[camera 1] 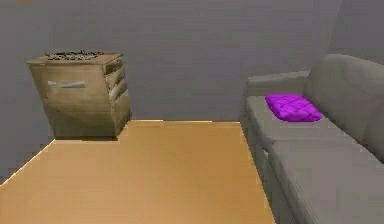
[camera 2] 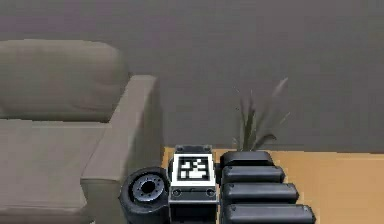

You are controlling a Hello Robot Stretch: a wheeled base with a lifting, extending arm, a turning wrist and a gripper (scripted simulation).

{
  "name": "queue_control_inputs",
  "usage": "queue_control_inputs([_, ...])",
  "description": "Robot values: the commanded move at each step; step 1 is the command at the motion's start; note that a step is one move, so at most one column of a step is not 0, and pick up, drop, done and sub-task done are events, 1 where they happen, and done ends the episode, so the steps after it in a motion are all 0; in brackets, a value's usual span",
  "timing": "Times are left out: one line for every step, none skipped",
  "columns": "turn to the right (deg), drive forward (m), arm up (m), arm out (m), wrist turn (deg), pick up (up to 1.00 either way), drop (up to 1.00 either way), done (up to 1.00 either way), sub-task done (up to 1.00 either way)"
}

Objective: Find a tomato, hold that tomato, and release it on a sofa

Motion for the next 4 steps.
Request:
queue_control_inputs([0.0,1.00,0.00,0.00,0.0,0.00,0.00,0.00,0.00])
queue_control_inputs([3.0,0.00,0.00,0.00,0.0,0.00,0.00,0.00,0.00])
queue_control_inputs([0.0,0.45,0.00,0.00,0.0,0.00,0.00,0.00,0.00])
queue_control_inputs([45.0,0.00,0.00,0.00,0.0,0.00,0.00,0.00,0.00])
